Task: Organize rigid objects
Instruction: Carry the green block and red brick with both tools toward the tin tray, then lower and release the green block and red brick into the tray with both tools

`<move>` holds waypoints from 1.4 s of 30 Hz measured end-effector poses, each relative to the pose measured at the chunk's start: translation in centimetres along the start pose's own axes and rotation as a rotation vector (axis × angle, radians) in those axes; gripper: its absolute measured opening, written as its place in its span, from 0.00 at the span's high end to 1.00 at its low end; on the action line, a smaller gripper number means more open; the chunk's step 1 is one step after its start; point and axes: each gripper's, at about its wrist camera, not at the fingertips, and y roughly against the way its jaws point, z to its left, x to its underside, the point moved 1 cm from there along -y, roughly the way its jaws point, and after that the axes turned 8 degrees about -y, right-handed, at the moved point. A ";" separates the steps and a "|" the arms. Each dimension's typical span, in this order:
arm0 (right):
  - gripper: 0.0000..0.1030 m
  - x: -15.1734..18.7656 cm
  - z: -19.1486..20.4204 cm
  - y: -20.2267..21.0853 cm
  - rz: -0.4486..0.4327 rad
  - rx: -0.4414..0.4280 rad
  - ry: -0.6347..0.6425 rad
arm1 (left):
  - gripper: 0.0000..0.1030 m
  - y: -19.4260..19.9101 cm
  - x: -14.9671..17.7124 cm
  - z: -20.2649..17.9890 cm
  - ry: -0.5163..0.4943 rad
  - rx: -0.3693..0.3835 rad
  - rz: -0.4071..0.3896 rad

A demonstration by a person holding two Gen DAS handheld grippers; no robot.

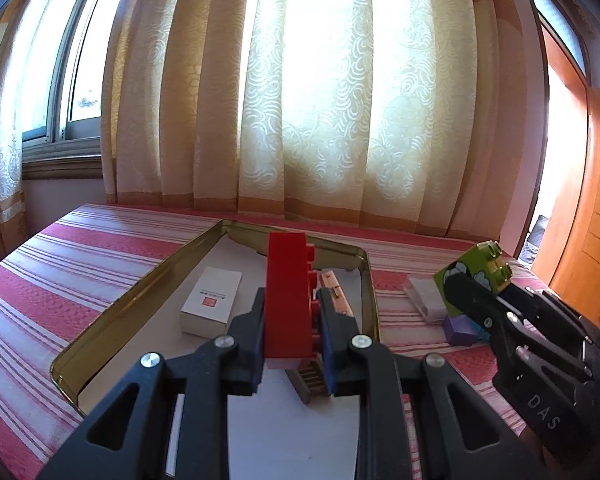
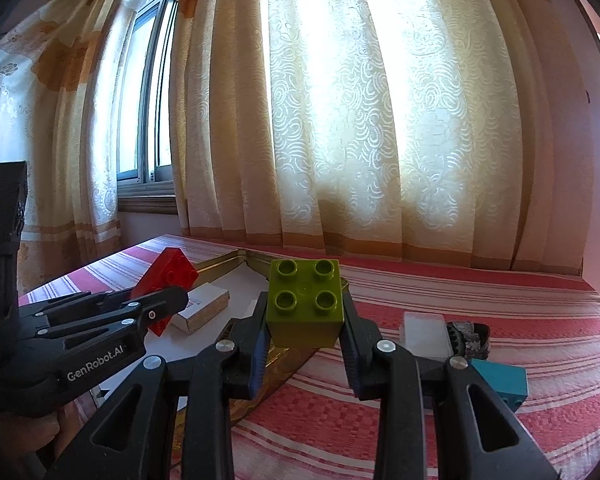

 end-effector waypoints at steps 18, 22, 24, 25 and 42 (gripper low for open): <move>0.67 0.2 2.4 -0.8 0.030 -0.045 0.037 | 0.80 0.0 0.1 1.7 0.019 -0.013 0.013; 0.67 0.3 2.9 -1.1 0.046 -0.060 0.036 | 0.80 -0.2 0.1 2.1 0.022 -0.013 0.023; 0.67 0.3 3.2 -1.4 0.061 -0.070 0.038 | 0.80 -0.2 0.1 2.2 0.021 -0.016 0.026; 0.67 0.3 3.3 -1.6 0.065 -0.073 0.040 | 0.80 -0.2 0.1 2.3 0.019 -0.019 0.026; 0.67 0.3 4.2 -6.5 0.235 -0.157 0.004 | 0.80 -2.3 0.0 4.9 -0.016 -0.076 0.128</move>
